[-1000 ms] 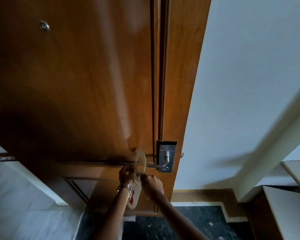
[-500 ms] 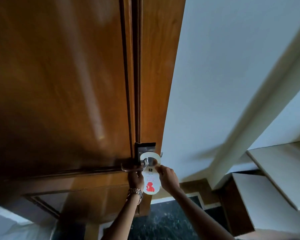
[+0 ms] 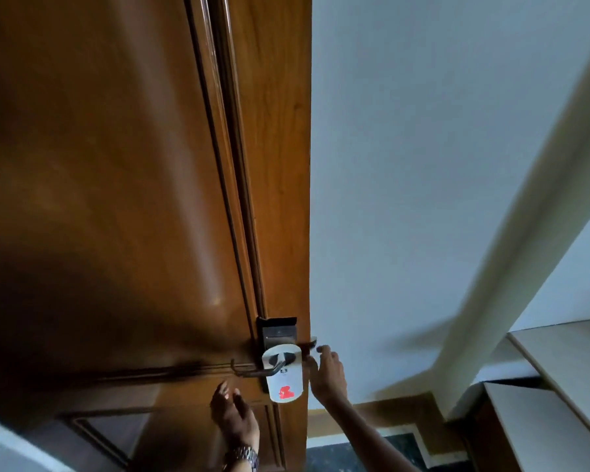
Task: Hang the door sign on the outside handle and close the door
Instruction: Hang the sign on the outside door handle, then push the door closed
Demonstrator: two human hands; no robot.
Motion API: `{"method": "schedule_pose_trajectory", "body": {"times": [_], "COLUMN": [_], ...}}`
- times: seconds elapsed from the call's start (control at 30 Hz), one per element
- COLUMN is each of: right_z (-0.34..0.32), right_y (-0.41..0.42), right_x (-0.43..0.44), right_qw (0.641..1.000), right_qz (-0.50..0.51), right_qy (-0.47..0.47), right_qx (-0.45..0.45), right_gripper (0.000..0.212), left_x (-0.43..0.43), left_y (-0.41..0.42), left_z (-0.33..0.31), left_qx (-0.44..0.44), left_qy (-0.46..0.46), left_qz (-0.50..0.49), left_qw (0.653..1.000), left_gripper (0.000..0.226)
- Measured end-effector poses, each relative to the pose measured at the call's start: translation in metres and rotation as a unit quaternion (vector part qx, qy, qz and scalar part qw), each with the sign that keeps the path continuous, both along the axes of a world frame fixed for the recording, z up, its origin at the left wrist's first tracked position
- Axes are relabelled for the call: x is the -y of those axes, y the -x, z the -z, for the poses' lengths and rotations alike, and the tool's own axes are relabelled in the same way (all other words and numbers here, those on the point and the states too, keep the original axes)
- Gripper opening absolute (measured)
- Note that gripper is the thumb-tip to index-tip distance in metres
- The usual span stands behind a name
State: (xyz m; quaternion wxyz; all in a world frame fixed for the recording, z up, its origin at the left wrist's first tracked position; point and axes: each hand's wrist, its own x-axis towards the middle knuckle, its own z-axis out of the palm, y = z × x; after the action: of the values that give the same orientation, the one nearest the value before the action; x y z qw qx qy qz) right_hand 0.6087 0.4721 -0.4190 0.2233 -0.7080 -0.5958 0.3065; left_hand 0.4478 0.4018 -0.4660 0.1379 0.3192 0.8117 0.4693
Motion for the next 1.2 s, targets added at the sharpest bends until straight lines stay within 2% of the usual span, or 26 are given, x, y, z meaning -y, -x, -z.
{"method": "schedule_pose_trajectory", "body": {"times": [0.07, 0.1, 0.17, 0.23, 0.27, 0.33, 0.4, 0.47, 0.67, 0.8, 0.87, 0.93, 1.03, 1.13, 1.2], "right_z": [-0.037, -0.062, -0.118, -0.168, -0.182, -0.194, -0.189, -0.186, -0.175, -0.159, -0.157, -0.157, -0.158, -0.158, -0.157], "right_y": [-0.006, -0.008, -0.005, -0.006, -0.005, -0.011, -0.022, -0.025, -0.033, -0.028, -0.028, -0.029, -0.026, -0.01, 0.006], "right_x": [-0.013, -0.023, -0.044, -0.054, -0.056, -0.054, -0.048, -0.04, -0.002, 0.045, 0.069, 0.087, 0.114, 0.157, 0.184], "right_qw": [0.993, 0.983, 0.955, 0.924, 0.918, 0.926, 0.928, 0.924, 0.916, 0.926, 0.916, 0.89, 0.818, 0.757, 0.717], "right_qz": [0.047, 0.041, -0.022, -0.112, -0.141, -0.166, -0.179, -0.18, -0.228, -0.215, -0.235, -0.283, -0.371, -0.443, -0.483], "right_qy": [-0.084, -0.125, -0.161, -0.124, -0.103, -0.101, -0.124, -0.146, -0.21, -0.24, -0.267, -0.327, -0.433, -0.475, -0.494], "right_qx": [-0.071, -0.128, -0.25, -0.345, -0.357, -0.325, -0.303, -0.303, -0.254, -0.196, -0.183, -0.145, -0.074, -0.073, -0.097], "right_gripper": [0.038, 0.04, 0.044, 0.052, 0.058, 0.065, 0.063, 0.059, 0.054, 0.041, 0.038, 0.036, 0.037, 0.05, 0.048], "left_x": [0.007, 0.001, -0.022, -0.053, -0.07, -0.098, -0.112, -0.117, -0.082, -0.038, -0.01, 0.02, 0.073, 0.132, 0.169], "left_y": [-0.008, -0.015, -0.032, -0.056, -0.067, -0.087, -0.105, -0.111, -0.12, -0.12, -0.116, -0.114, -0.106, -0.091, -0.079], "left_z": [-0.039, -0.071, -0.146, -0.23, -0.268, -0.337, -0.379, -0.391, -0.379, -0.369, -0.365, -0.365, -0.364, -0.363, -0.362], "left_qx": [-0.054, -0.071, -0.139, -0.249, -0.304, -0.419, -0.53, -0.585, -0.61, -0.609, -0.61, -0.619, -0.635, -0.631, -0.639], "left_qy": [-0.093, -0.145, -0.247, -0.304, -0.296, -0.227, -0.159, -0.117, -0.124, -0.134, -0.132, -0.131, -0.124, -0.123, -0.127], "left_qz": [0.007, 0.031, 0.076, 0.089, 0.083, 0.065, 0.058, 0.053, -0.05, -0.084, -0.095, -0.125, -0.175, -0.208, -0.233], "left_qw": [0.994, 0.986, 0.956, 0.915, 0.902, 0.877, 0.831, 0.801, 0.781, 0.777, 0.776, 0.764, 0.742, 0.737, 0.722], "left_gripper": [0.059, 0.06, 0.055, 0.058, 0.065, 0.078, 0.083, 0.081, 0.071, 0.062, 0.059, 0.061, 0.07, 0.082, 0.082]}}
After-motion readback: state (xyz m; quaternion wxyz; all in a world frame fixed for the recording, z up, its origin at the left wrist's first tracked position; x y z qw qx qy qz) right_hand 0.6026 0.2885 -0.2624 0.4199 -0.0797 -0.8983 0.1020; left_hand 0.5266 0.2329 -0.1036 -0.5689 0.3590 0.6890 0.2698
